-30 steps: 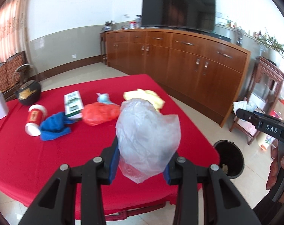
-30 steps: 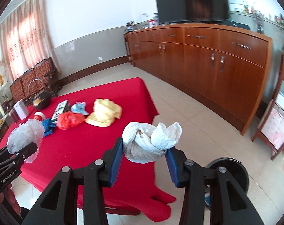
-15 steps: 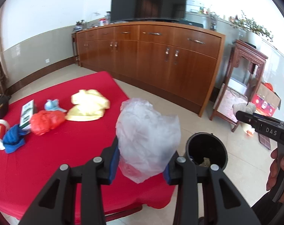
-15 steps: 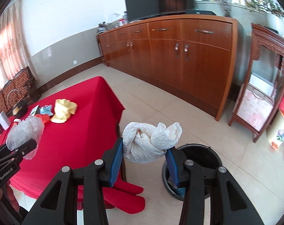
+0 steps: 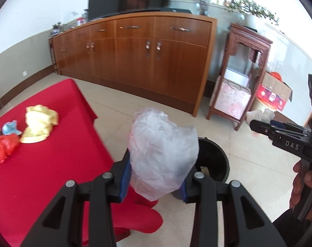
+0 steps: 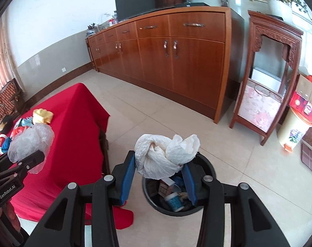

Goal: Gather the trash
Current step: 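Carry the plastic bag and white cloth over the black bin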

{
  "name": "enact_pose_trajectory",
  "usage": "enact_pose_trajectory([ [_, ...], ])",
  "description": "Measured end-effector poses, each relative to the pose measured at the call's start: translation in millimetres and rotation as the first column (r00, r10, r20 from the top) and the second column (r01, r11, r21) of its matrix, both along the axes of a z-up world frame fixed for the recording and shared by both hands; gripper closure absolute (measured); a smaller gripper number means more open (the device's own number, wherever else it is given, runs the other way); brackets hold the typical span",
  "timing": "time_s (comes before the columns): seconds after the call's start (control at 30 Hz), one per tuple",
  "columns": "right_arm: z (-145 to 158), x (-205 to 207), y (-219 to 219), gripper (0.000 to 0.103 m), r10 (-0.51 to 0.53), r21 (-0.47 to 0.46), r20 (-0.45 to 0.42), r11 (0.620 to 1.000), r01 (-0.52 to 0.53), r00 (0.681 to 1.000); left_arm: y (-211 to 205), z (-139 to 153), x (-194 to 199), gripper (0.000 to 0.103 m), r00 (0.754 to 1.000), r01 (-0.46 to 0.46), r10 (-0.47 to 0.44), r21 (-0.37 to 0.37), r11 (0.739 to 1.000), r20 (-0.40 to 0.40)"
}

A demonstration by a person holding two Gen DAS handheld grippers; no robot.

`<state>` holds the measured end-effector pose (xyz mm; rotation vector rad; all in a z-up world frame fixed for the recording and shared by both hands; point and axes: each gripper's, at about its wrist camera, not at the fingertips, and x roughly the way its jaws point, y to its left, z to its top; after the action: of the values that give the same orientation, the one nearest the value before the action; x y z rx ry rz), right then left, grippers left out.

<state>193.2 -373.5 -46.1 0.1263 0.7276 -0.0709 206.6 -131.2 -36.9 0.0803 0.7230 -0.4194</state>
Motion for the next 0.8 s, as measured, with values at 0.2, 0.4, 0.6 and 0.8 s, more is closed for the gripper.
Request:
enact_pose_trajectory([
  [0.2, -22, 1, -25, 0.057, 0.003, -0.03, -0.06, 1.0, -0.005, 0.998, -29, -18, 7, 0.063, 0.998, 0.047, -0.047, 0.011, 0.999, -0.042],
  [0.4, -56, 13, -43, 0.057, 0.056, -0.062, -0.137, 0.996, -0.065, 0.989, -69, -52, 20, 0.063, 0.986, 0.129, -0.126, 0.021, 0.991, -0.109],
  [0.6, -94, 33, -61, 0.057, 0.112, -0.065, -0.216, 0.99, -0.128, 0.97, -100, -82, 41, 0.063, 0.972, 0.173, -0.166, 0.031, 0.984, -0.168],
  [0.8, -144, 62, -82, 0.057, 0.147, -0.041, -0.294, 0.985, -0.166, 0.945, -125, -120, 61, 0.063, 0.949, 0.203, -0.187, 0.036, 0.979, -0.255],
])
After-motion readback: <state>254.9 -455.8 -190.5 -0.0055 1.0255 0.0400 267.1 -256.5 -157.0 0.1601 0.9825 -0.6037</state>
